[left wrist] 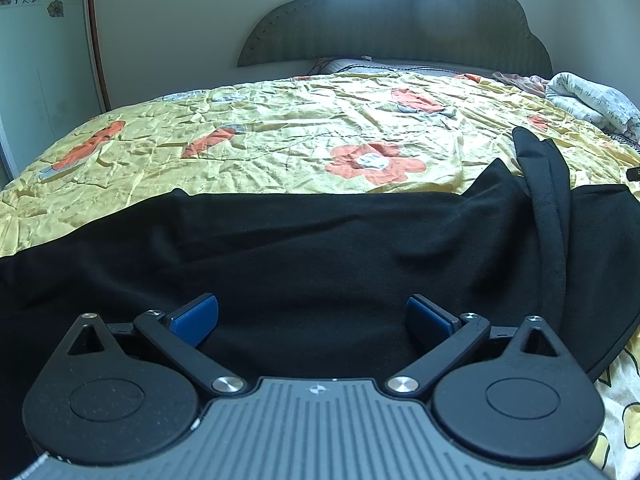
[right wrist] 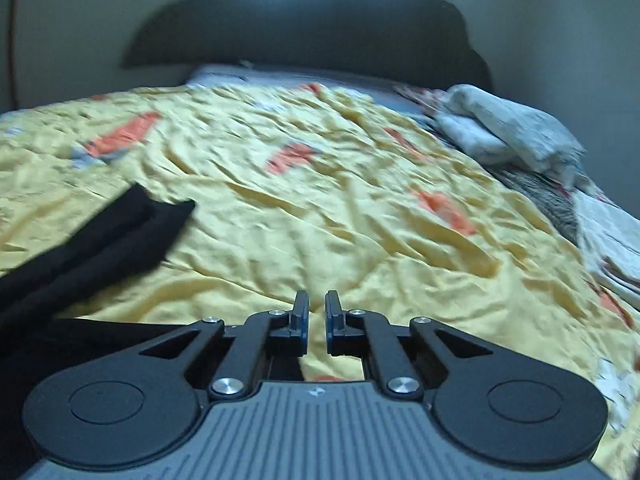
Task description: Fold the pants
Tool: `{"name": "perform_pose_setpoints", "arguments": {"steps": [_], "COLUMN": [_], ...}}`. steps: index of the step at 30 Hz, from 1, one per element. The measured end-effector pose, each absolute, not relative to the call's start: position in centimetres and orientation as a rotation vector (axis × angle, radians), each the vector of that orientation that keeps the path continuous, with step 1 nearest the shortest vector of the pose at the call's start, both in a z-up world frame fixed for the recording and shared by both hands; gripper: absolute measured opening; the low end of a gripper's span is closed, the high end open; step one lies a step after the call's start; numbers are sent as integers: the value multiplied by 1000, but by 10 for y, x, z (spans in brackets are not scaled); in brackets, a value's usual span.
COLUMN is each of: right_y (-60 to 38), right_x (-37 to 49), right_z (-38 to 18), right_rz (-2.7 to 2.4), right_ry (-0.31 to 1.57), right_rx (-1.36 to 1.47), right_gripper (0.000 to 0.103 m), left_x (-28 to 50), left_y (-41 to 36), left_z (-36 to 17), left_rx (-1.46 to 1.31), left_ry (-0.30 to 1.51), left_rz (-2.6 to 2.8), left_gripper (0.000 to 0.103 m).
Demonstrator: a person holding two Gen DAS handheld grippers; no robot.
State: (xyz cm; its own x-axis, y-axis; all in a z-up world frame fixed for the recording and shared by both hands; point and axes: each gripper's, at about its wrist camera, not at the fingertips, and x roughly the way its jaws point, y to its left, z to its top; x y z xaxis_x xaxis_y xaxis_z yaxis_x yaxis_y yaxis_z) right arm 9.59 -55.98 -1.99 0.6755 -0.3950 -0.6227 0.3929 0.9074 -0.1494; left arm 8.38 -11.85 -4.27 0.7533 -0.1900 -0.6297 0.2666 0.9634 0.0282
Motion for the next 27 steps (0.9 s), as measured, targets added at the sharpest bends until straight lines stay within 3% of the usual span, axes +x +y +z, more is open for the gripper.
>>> {"name": "perform_pose_setpoints", "arguments": {"steps": [2,3,5,6,7,11,13,16,18,19,21,23,27], "right_y": [-552,-550,-548,-548,-549,-540,-534,-526,-519,-517,-517,-515,-521], "right_x": [86,80,73,72,74,82,90,127,153,163,177,180,180], "right_z": [-16,-15,-23,-29,-37,-24,-7,-3,-12,-18,-31,-38,-45], "right_rz": [-416,-340,-206,-189,-201,-373,-220,-14,18,18,-7,-37,-57], "right_ry": [664,659,683,709,740,674,578,577,612,631,666,673,621], "right_rx": [52,117,257,295,301,221,340,550,612,634,687,712,765], "right_gripper": [9,14,42,69,75,77,77,75,75,75,75,75,76], "left_x": [84,84,84,84,84,83,84,83,81,78,68,58,53], "left_y": [-119,-119,-119,-119,-118,-119,-118,-118,-119,-120,-123,-131,-159], "left_z": [-43,-43,-43,-43,-43,-43,-43,-43,-38,-33,-16,0,10], "left_rx": [120,121,119,118,117,114,113,112,120,134,165,196,238], "left_ry": [674,673,673,673,673,673,673,673,658,640,562,475,482], "left_rz": [-248,-248,-248,-248,-249,-249,-249,-251,-253,-257,-287,-340,-505], "left_gripper": [101,101,101,101,101,101,101,101,96,88,91,99,100]}}
